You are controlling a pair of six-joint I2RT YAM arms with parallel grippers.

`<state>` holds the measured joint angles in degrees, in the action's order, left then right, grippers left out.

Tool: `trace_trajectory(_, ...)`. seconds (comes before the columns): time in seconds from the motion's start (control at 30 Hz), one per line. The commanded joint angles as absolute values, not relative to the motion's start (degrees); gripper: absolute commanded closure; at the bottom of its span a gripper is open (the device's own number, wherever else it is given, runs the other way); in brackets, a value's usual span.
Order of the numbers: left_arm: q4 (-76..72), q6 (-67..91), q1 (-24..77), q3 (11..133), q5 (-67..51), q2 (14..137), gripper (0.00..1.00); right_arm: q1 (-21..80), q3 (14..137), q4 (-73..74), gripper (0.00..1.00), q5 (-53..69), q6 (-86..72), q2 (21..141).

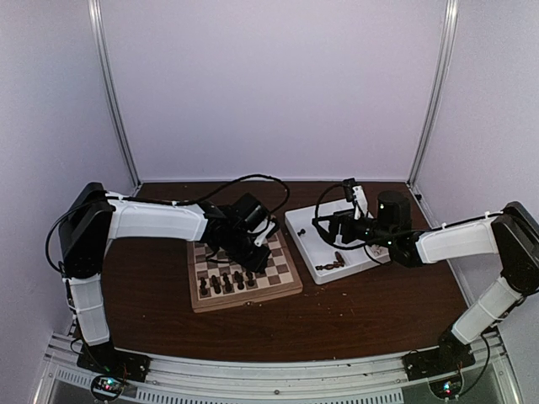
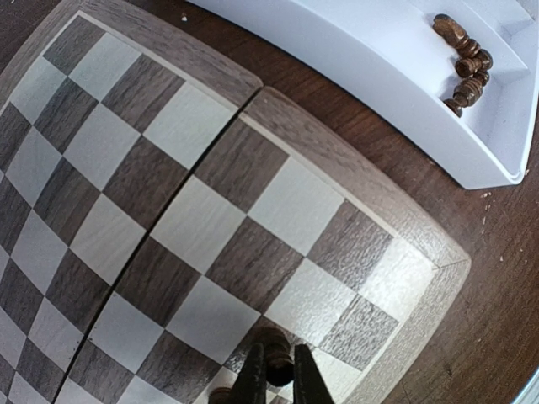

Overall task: Set up the chess pieces on the board
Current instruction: Place the chess piece on the chessboard.

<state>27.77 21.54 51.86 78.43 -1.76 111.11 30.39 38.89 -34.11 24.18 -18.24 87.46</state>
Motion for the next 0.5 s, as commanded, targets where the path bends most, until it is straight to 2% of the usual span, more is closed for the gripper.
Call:
trace_trajectory(0.0,29.6,21.31,52.08,78.66,-1.93,110.02,0.94,29.96,40.08,-34.72,0.0,24.84,-18.46,88.07)
trace_trajectory(0.47,30.24,21.23,52.1,78.4,-1.76,109.06,0.94,29.97,40.25,-34.81,0.0,24.94,-18.46,88.33)
